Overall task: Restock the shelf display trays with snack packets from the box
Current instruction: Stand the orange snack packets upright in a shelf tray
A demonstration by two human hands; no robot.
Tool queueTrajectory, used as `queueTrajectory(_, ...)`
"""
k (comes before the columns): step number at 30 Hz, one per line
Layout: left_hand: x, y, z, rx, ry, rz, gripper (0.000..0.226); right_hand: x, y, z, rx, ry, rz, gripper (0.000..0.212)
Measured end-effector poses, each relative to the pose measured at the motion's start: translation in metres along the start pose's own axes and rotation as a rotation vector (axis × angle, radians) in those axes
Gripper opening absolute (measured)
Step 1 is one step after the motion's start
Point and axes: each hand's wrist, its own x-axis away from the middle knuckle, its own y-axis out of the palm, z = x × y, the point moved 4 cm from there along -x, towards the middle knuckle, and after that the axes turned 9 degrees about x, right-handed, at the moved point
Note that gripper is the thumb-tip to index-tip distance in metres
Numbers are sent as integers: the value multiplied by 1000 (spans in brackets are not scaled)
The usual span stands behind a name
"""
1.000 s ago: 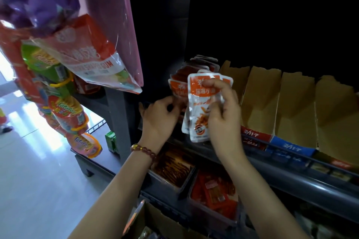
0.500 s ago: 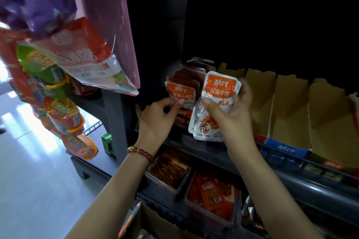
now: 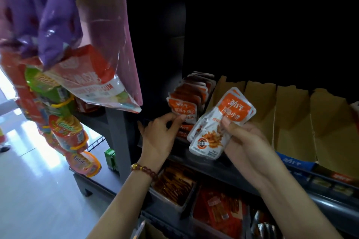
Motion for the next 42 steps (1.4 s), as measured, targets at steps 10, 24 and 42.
queueTrajectory(10,1,1,-1,-26,-24,-31,36,-27,13,-5,-223,-215,20,29)
queueTrajectory(24,-4,-9,-6,9,63,-214,30,-59,33,1,-96,-346,-80,32)
queueTrajectory(42,-11,0,-22,217,7,-80,51,-50,15,-6,704,-522,165,35)
